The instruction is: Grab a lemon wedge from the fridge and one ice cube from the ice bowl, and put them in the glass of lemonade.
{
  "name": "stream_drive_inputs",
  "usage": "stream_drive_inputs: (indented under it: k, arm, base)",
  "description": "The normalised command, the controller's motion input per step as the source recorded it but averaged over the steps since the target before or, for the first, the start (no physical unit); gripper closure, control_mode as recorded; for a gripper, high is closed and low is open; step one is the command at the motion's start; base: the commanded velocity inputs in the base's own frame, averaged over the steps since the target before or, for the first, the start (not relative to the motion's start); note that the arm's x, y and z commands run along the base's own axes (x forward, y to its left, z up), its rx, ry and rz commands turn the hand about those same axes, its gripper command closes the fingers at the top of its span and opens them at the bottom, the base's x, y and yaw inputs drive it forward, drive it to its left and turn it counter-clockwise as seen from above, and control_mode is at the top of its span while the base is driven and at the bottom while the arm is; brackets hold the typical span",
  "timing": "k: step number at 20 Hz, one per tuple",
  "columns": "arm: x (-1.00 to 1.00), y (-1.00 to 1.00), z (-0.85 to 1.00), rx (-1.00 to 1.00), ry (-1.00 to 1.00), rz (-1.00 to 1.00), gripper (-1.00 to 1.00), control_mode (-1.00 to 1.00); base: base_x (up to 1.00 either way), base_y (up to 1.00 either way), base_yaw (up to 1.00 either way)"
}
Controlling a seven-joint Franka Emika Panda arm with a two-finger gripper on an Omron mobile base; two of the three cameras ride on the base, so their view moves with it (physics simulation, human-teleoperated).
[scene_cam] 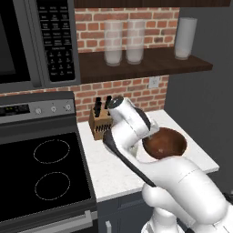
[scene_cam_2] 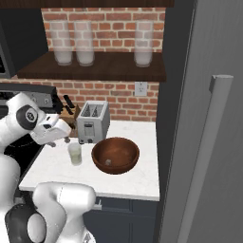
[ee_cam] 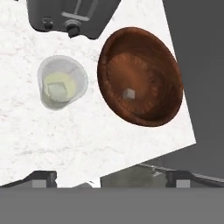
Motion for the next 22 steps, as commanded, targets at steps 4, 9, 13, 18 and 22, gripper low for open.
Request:
stream_drive_inputs:
  k: [4, 9, 13, 18, 22]
  arm:
    - [-1.00, -0.44, 0.24, 0.47, -0.40, 0.00, -1.00, -1.00]
    - [-0.98, -0.89, 0.53, 0.52, -0.33, 0.00, -1.00, -1.00]
    - [-0.62, -0.48, 0.71, 0.19, -0.19, 0.00, -1.00, -1.00]
    - [-0.26, 0.02, 0.39, -0.03, -0.02, 0.00, -1.00, -1.00]
    - [-0.13, 0.13, 0.00, -0.06, 0.00, 0.00, -1.00, -1.00]
  base:
    - [0.00, 0.00, 0.00]
    - [0.00, 0.00, 0.00]
    - [0.00, 0.00, 0.00]
    - [0.00, 0.00, 0.00]
    - [0.00, 0.00, 0.00]
